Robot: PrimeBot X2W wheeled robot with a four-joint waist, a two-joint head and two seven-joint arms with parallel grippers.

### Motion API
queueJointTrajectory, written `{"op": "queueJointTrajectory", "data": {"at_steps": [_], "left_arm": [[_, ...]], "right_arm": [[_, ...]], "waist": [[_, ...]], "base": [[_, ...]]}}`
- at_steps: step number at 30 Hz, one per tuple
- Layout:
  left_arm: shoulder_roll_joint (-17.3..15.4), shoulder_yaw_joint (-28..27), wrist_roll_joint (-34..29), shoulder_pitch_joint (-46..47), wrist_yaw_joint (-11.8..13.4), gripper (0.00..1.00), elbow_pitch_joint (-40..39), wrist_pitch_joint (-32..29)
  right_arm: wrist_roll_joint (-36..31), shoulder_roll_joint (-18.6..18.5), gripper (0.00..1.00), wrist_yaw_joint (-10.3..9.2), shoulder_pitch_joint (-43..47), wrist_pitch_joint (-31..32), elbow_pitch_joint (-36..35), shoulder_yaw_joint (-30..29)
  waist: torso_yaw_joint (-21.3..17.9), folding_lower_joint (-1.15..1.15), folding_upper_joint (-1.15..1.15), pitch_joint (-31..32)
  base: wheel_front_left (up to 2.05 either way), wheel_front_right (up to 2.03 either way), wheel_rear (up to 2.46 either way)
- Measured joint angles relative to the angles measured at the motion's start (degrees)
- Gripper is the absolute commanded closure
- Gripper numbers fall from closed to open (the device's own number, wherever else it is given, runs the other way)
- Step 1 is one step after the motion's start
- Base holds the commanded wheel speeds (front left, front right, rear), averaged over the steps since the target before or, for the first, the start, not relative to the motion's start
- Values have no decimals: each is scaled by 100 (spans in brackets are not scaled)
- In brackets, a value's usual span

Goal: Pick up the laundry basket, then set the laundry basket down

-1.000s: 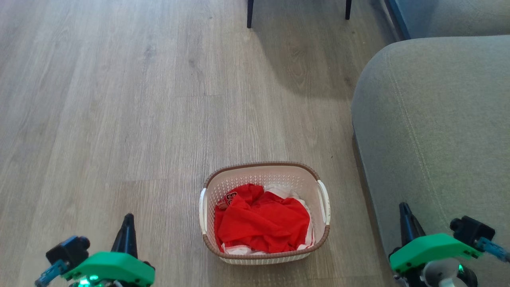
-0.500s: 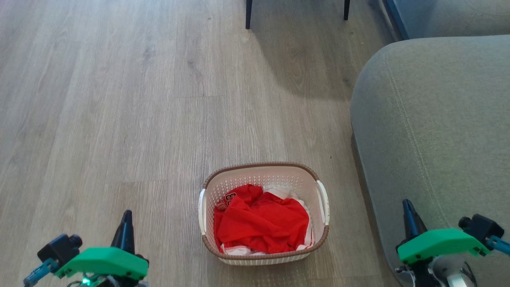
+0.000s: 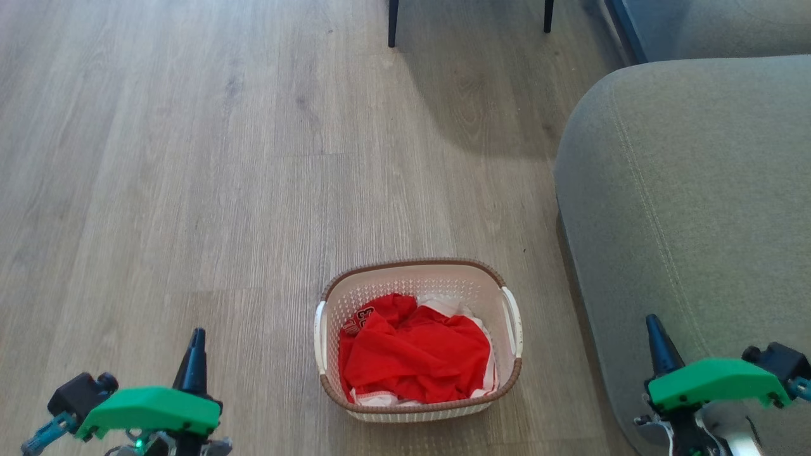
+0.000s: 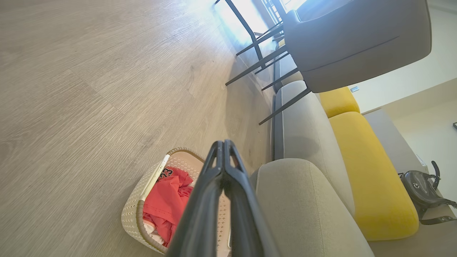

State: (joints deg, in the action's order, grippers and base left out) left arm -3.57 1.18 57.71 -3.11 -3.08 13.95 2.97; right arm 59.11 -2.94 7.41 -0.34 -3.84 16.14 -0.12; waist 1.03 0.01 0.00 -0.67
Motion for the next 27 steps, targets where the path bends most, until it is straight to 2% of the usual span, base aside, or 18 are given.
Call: {"op": "queueJointTrajectory", "data": {"at_steps": [27], "left_arm": [[29,-236,1746,294,-199,100,101,-458]], "right_arm": [[1730,-2,100,0,-83,437,-5,-272]], "waist": [[-53,0,0,25]], "base": [[0,0,0]]}}
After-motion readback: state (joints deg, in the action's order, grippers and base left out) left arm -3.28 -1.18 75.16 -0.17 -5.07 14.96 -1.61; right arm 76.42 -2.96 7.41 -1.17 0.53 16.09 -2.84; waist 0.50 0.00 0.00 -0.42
